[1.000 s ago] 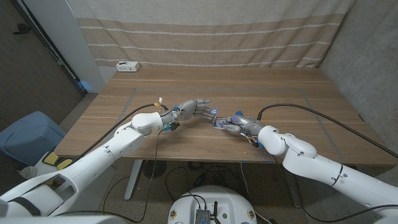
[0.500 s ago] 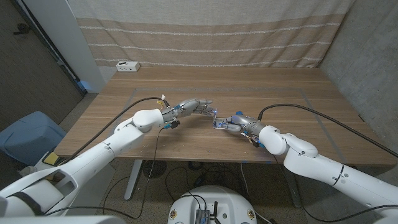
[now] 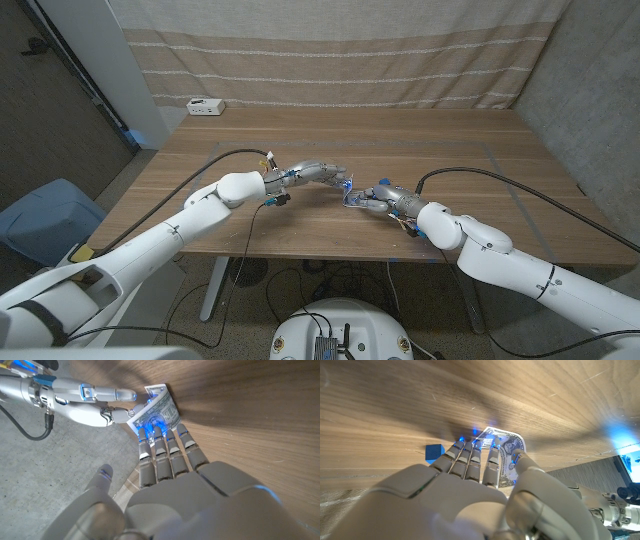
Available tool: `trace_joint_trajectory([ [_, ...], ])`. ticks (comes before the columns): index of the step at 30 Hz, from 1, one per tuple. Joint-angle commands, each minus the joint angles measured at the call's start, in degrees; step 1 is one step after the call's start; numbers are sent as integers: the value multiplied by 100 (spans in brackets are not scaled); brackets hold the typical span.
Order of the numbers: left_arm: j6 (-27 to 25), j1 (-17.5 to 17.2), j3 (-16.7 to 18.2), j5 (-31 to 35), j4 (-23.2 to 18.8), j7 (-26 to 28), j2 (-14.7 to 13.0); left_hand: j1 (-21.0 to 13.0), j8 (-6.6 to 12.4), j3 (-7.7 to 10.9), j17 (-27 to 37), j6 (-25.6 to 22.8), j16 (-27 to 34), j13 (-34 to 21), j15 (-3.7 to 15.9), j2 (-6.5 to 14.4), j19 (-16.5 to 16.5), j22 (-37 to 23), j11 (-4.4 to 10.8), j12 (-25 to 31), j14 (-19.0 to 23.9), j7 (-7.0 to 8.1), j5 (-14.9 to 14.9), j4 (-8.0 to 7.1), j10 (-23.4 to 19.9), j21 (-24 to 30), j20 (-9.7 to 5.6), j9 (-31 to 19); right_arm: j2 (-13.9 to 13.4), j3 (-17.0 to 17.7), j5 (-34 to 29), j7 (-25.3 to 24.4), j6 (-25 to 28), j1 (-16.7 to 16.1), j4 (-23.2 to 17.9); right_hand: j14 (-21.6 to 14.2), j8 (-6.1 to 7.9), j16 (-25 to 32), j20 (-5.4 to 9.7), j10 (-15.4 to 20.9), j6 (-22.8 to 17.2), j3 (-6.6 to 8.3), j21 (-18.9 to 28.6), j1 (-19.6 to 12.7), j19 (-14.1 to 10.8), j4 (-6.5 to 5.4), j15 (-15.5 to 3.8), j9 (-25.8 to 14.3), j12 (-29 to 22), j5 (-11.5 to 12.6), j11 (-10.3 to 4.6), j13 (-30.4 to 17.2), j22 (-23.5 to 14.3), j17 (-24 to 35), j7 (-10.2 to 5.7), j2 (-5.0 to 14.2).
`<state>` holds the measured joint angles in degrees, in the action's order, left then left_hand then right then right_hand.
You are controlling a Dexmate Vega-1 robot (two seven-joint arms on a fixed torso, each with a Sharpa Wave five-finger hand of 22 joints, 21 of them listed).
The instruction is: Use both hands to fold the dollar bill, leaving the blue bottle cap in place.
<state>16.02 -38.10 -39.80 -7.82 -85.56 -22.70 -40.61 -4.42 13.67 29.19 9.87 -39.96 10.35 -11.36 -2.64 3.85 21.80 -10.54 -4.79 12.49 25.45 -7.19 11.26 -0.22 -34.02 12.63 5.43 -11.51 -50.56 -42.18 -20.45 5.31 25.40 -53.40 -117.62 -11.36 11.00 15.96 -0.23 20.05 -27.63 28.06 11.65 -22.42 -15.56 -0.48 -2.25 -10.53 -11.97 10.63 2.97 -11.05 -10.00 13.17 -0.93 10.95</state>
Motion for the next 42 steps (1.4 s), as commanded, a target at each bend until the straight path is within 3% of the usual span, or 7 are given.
trace_joint_trajectory([
  [1, -38, 146, -174, 945, -289, 93, -156, 67, 41, -43, 9, -166, -18, -7, 91, -99, -92, -9, 20, -12, -67, -88, 49, -35, 29, -54, -40, -21, -44, 37, 25, -62, -43, -47, -30, -50, -7, -4, -11, 46, -37, 8, 26, -64, -71, -46, 16, -9, 6, -1, 15, -22, -23, 27, 8, -24],
  [12, -216, 330, -475, 1752, -526, -114, -178, 229, -240, -269, 18, 242, -69, 11, 183, -332, -583, -14, 206, -145, -596, 2, 88, -105, 436, -187, -145, 50, -94, 67, 30, -32, -59, -59, -72, -52, -8, -6, -7, 43, -43, 4, 25, -66, -71, -54, 16, -9, 10, -2, 20, -22, -23, 29, 8, -25],
  [20, -241, 439, -659, 2168, -609, -276, -138, 251, -327, -342, 15, 495, -63, 21, 246, -388, -712, -12, 315, -192, -808, 137, 111, -128, 689, -184, -178, 72, -159, 242, 292, -103, -299, -163, -89, -66, -29, -23, -41, 44, 5, -23, 26, -88, -79, 4, 45, -8, 12, -8, 45, -22, -22, 2, 12, -120],
  [23, -262, 460, -703, 2311, -667, -319, -138, 251, -354, -360, 14, 620, -65, 23, 240, -395, -759, -12, 309, -201, -882, 175, 120, -135, 777, -184, -164, 77, -200, 358, 493, -126, -453, -219, -81, -67, -37, -32, -59, 34, 30, -64, 25, -61, -76, 9, 68, -7, 17, -21, 58, -22, -22, -5, 15, -176],
  [31, -405, 443, -720, 2597, -879, -350, -178, 251, -382, -396, 13, 864, -60, 25, 221, -405, -846, -12, 318, -194, -1020, 227, 139, -153, 897, -178, -89, 84, -330, 1029, 1362, -637, -1147, -663, -11, -104, -64, -67, -168, -35, 175, -309, 32, 262, -101, -129, 156, -8, 43, -88, 140, -25, -26, -13, 49, -346],
  [36, -502, 448, -735, 2674, -940, -433, -182, 255, -371, -409, 13, 877, -55, 26, 229, -412, -853, -12, 310, -194, -1036, 225, 144, -158, 928, -173, -89, 85, -402, 1226, 1342, -1005, -1122, -862, -128, -180, -43, -76, -188, -10, 176, -215, 44, 139, -149, -33, 142, -6, 31, -36, 141, -24, -25, -53, 52, -187],
  [42, -535, 453, -748, 2676, -938, -488, -154, 265, -366, -433, 14, 929, -47, 26, 220, -428, -855, -13, 294, -186, -1060, 233, 151, -169, 959, -161, -84, 87, -448, 1305, 1094, -1361, -890, -999, -256, -214, -20, -66, -139, 27, 136, -175, 48, 102, -169, -22, 98, -4, 17, -19, 89, -24, -24, -45, 29, -82],
])
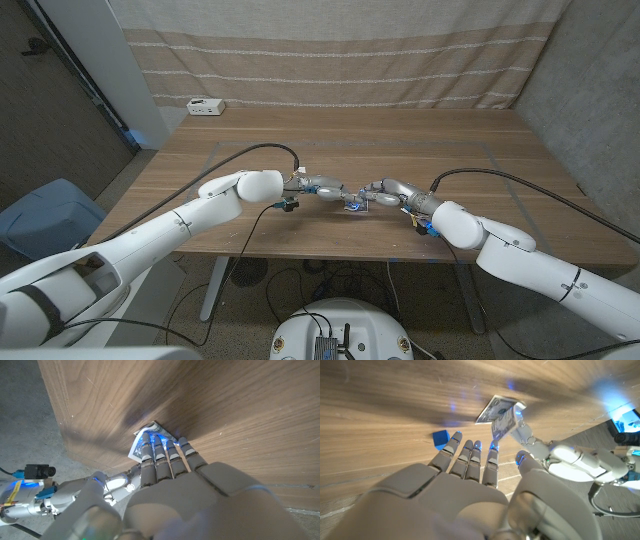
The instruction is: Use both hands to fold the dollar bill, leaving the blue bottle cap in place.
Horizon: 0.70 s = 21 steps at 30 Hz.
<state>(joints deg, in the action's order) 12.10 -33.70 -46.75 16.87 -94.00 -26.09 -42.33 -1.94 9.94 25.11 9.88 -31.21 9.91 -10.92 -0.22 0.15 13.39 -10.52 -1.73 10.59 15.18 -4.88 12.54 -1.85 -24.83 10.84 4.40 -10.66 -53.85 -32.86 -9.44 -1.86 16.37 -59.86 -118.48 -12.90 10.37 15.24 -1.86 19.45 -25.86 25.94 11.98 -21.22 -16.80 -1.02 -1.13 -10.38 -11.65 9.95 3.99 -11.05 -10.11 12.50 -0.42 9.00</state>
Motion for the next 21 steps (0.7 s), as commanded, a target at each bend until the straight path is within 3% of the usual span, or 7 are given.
trace_joint_trajectory([
  [1, -149, 14, -53, 207, -95, -155, 21, 18, 7, -28, 13, 62, -2, -18, -19, -59, -15, -15, -15, 7, -34, 9, 24, -8, 39, 19, 18, 2, -122, 389, -32, -704, 1, -376, -170, -61, 44, 6, 31, 85, -43, 47, 16, -27, -48, 34, -23, -19, -14, 53, -17, -24, -13, 22, -27, 129],
  [6, -190, 39, -68, 243, -93, -191, 38, 23, 9, -41, 13, 91, 1, -18, -28, -67, -23, -15, -40, 12, -50, 5, 28, -15, 56, 23, 10, 3, -160, 445, -88, -814, -92, -433, -188, -105, 61, 20, 27, 113, -88, 79, 21, -68, -72, 57, -35, -18, -22, 65, -26, -24, -12, 23, -13, 155],
  [9, -209, 45, -71, 278, -108, -183, 41, 25, 11, -47, 13, 102, 4, -18, -29, -69, -24, -15, -37, 15, -53, 8, 30, -18, 58, 25, 7, 3, -179, 423, -116, -787, -263, -416, -151, -271, 136, 68, -7, 369, -332, 179, 35, -188, -136, 128, -28, -17, -106, 99, -36, -23, -10, 11, 19, 194],
  [12, -211, 54, -75, 282, -99, -185, 54, 28, 13, -54, 13, 117, 6, -18, -31, -73, -28, -15, -38, 18, -60, 12, 33, -22, 68, 27, 9, 4, -170, 305, -214, -609, -248, -308, -144, -380, 201, 98, -20, 570, -630, 322, 38, -354, -178, 225, -56, -12, -151, 150, -103, -19, -9, 7, 15, 225],
  [15, -232, 60, -79, 277, -98, -200, 64, 30, 16, -59, 13, 122, 9, -17, -30, -75, -26, -16, -41, 19, -60, 13, 35, -25, 73, 30, 5, 4, -135, 182, -247, -396, -300, -182, -78, -372, 215, 96, -24, 603, -713, 343, 34, -383, -178, 242, -58, -11, -153, 157, -105, -17, -8, 13, 12, 216],
  [16, -242, 67, -84, 280, -91, -208, 71, 31, 16, -63, 14, 131, 9, -17, -28, -76, -26, -16, -41, 21, -66, 23, 36, -28, 75, 31, 3, 4, -123, 136, -268, -322, -306, -138, -63, -368, 208, 98, -17, 652, -728, 349, 30, -392, -176, 245, -56, -10, -164, 158, -178, -17, -9, 20, 6, 209],
  [21, -271, 68, -93, 277, -76, -216, 76, 34, 18, -76, 14, 163, 11, -17, -33, -81, -23, -16, -48, 29, -78, 15, 42, -35, 81, 38, 11, 5, -49, -64, -385, -25, -279, 46, -11, -331, 197, 88, 4, 650, -751, 358, 16, -403, -149, 246, -62, -9, -151, 159, -171, -16, -9, 31, 5, 207],
])
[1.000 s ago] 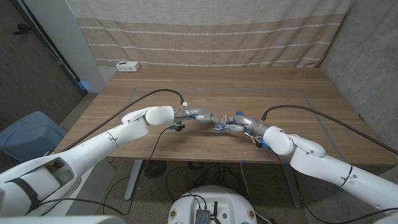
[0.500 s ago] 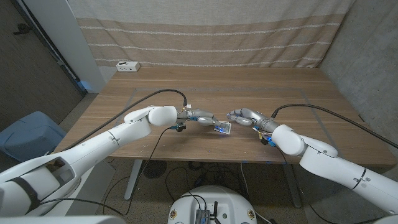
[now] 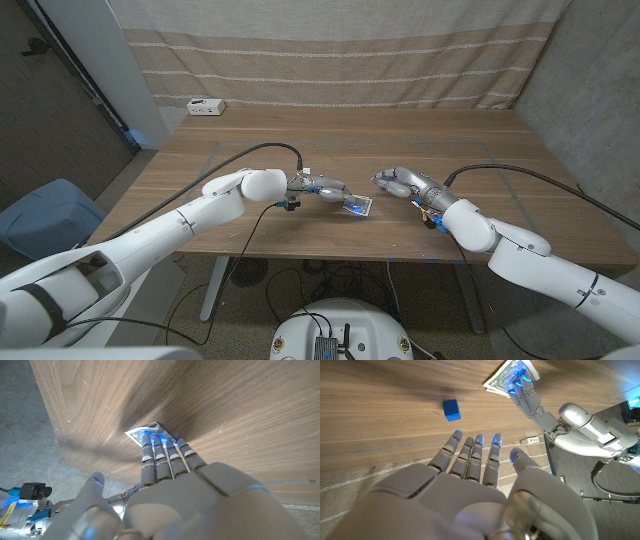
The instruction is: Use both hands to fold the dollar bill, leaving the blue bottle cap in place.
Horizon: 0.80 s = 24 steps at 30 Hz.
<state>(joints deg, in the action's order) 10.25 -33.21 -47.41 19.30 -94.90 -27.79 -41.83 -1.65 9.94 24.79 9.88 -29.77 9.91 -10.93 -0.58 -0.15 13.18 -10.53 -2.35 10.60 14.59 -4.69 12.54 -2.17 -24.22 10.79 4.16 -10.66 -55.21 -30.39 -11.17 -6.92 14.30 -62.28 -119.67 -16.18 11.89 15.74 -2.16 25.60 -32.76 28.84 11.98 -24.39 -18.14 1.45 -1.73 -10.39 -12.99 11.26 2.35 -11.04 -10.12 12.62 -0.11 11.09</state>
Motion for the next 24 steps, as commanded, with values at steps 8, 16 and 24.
trace_joint_trajectory([
  [8, -108, 0, -19, 22, 0, -35, 3, 6, 24, -59, 13, 40, 17, -16, 0, -57, -3, -15, 8, 36, -24, 3, 48, -12, 28, 49, 41, 7, 190, -530, -338, 837, -23, 516, 174, 100, -35, 7, 70, -76, 49, 84, -12, -106, 49, -6, 8, -9, 51, 28, 7, -16, -9, 42, -36, -4],
  [16, -104, -7, -19, 21, -7, -36, -15, 6, 34, -72, 13, 48, 22, -16, 1, -61, -5, -14, -1, 41, -29, 6, 54, -19, 39, 53, 45, 8, 264, -713, -504, 1098, 111, 669, 184, 184, -71, -18, 110, -146, 98, 112, -41, -130, 129, -15, -21, -11, 91, 33, -63, -17, -10, 60, -63, 19],
  [24, -78, -8, -30, 26, 0, -40, -13, 5, 47, -87, 12, 48, 29, -15, -4, -64, -7, -14, 20, 54, -25, 6, 62, -27, 30, 57, 44, 9, 313, -828, -626, 1241, 291, 741, 176, 276, -88, -48, 144, -176, 120, 129, -55, -147, 180, -21, -23, -14, 110, 35, -123, -19, -11, 71, -94, 14],
])
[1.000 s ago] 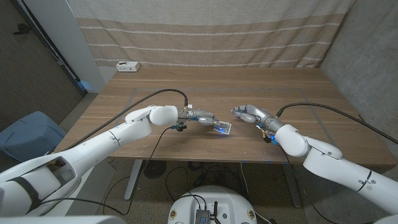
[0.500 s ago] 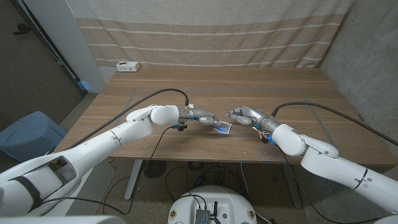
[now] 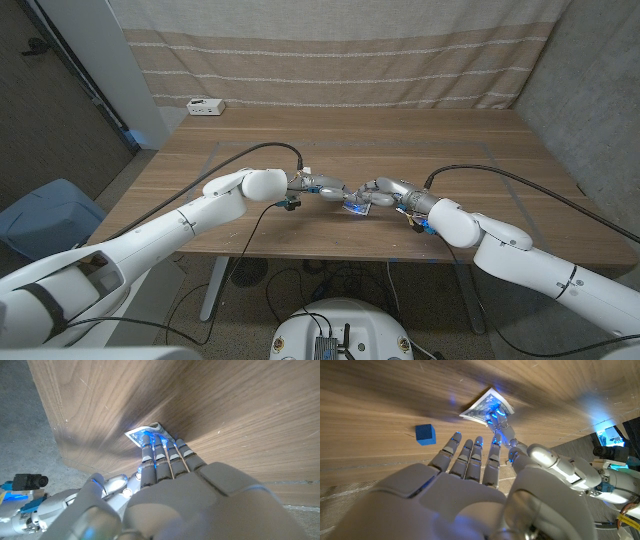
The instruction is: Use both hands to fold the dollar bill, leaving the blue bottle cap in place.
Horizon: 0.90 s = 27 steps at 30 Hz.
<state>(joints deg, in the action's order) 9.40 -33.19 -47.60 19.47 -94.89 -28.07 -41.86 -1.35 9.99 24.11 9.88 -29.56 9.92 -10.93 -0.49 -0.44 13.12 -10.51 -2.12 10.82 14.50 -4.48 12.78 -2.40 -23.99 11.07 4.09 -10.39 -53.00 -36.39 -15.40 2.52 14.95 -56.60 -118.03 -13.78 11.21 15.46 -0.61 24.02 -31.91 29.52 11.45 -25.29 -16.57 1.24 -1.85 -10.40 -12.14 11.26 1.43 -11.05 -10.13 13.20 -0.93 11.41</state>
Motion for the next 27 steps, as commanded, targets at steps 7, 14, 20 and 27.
trace_joint_trajectory([
  [7, -8, -17, -17, 10, 6, -21, -10, -25, 44, -29, 12, 42, 31, -14, -10, -37, -1, -16, -5, 38, -19, -14, 44, -10, 10, 34, 49, -18, 106, -308, -320, 364, 319, 209, -4, 52, -22, -22, -4, -19, 31, 59, -3, -52, 34, -12, -15, -14, 28, 32, -41, -20, -10, 20, -13, -25],
  [14, 16, -14, -15, 7, 23, -9, -8, -26, 46, -41, 12, 57, 34, -14, -18, -38, 0, -16, -20, 42, -20, 1, 49, -17, 14, 38, 48, -18, 125, -419, -490, 491, 471, 282, -28, 67, -17, -19, 16, 11, 6, 48, -4, -30, 55, -48, -42, -16, 21, 21, -114, -21, -11, 37, -69, -30],
  [20, -92, -4, -7, 41, -76, -74, -38, -31, 48, -57, 12, 87, 34, -13, -61, -35, -21, -15, -62, 48, -32, 25, 60, -28, 24, 36, 138, -17, 134, -497, -635, 572, 554, 340, -36, 70, -14, -11, 21, 20, -13, 31, -3, 5, 67, -91, -34, -17, 21, 9, -126, -23, -12, 52, -71, -36],
  [27, 107, -97, 141, 191, -215, 351, -137, -77, 73, -60, 15, 129, 43, -16, -171, 23, -158, -16, -104, 28, -84, 273, 87, -45, 179, 8, 245, -15, 149, -556, -738, 631, 583, 375, 7, 31, 25, 12, 4, 158, -145, 23, 14, 18, 46, -114, -28, -17, -22, -3, -76, -23, -12, 64, -32, -47],
])
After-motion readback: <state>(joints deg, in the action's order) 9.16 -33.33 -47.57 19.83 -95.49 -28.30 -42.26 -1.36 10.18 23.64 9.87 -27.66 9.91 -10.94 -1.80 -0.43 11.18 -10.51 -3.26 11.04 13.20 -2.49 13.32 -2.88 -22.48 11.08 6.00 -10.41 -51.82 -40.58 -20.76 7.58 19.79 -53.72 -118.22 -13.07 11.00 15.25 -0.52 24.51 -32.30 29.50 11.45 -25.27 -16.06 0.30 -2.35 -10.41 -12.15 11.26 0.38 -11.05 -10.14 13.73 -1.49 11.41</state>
